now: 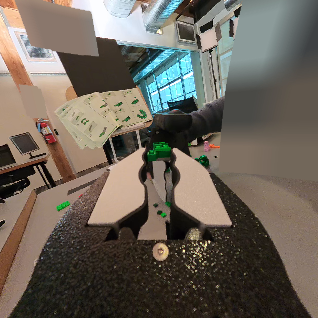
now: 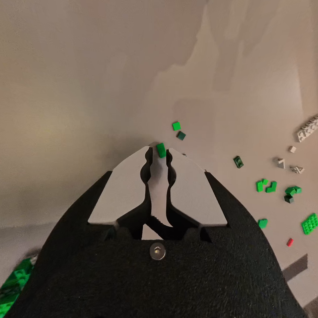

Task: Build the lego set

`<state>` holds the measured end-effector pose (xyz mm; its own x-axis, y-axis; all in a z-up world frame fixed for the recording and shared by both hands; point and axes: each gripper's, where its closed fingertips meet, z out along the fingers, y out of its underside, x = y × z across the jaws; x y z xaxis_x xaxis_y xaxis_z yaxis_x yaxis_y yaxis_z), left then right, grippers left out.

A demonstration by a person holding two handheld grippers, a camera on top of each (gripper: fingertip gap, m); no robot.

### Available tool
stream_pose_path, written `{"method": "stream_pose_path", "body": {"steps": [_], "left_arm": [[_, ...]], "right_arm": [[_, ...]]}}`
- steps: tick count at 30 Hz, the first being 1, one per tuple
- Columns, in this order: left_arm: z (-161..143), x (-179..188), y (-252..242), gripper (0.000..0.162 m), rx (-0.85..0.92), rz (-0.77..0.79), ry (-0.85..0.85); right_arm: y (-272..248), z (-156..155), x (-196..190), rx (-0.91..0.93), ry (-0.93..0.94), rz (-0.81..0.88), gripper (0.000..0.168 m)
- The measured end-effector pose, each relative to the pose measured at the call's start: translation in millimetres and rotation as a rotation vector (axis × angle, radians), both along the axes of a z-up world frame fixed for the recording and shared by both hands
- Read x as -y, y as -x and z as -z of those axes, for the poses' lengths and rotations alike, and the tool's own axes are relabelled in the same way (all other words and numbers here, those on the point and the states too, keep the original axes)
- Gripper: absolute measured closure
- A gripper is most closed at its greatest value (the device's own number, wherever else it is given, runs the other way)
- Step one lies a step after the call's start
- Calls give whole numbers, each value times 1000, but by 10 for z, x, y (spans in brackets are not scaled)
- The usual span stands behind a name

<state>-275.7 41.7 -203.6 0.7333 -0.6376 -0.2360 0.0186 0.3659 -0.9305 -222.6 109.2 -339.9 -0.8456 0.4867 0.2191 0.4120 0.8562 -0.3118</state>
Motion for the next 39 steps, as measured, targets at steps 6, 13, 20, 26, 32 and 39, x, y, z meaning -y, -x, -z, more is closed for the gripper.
{"method": "stream_pose_path", "body": {"steps": [6,13,20,26,32,39], "left_arm": [[25,25,-1,138,-3,35,24],[-14,35,-12,138,29,21,22],[-152,-102,-41,138,147,-27,87],[-220,-147,-191,138,209,19,124],[-254,-130,-213,138,221,33,118],[-282,-121,-185,138,253,43,113]], "right_arm": [[7,55,14,96,-5,-39,160],[-22,-321,-10,56,41,84,161],[121,-1589,175,-177,203,180,161],[151,-1723,426,-44,160,159,161],[183,-1619,474,31,76,146,161],[249,-1649,488,12,38,130,161]]}}
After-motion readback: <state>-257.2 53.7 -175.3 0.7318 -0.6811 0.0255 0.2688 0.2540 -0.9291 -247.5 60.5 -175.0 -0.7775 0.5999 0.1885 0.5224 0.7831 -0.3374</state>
